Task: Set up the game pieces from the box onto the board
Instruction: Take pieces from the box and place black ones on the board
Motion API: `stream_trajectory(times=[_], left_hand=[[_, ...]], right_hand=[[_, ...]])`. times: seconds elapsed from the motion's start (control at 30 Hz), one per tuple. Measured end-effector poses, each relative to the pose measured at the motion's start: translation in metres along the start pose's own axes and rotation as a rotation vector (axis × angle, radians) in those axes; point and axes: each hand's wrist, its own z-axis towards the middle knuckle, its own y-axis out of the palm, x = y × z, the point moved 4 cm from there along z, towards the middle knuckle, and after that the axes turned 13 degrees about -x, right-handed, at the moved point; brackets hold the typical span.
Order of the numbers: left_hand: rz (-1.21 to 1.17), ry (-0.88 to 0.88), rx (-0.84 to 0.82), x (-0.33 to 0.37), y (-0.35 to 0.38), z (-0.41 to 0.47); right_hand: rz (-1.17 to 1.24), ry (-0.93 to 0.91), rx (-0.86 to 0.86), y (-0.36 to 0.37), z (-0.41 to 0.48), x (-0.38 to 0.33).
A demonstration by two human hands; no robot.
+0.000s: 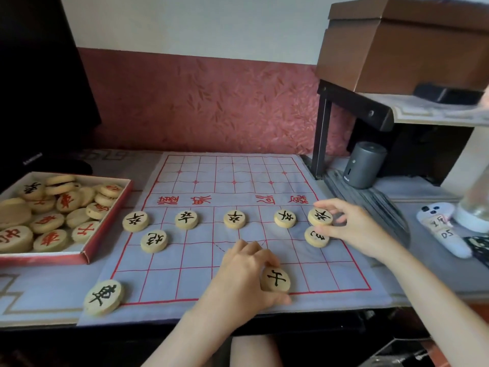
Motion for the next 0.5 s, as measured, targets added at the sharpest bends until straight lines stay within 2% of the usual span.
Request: stream_trajectory(times=[0.27, 0.5], left_hand=[[0.106, 0.046, -0.01, 0.006, 0.013, 0.002], [0.128, -0.003, 0.028, -0.002, 0.018, 0.001]], right_hand=[[0.018, 0.018, 0.001, 0.001, 0.001, 0.013], [0.021, 0.027, 0.037, -0.007, -0.001, 0.033]])
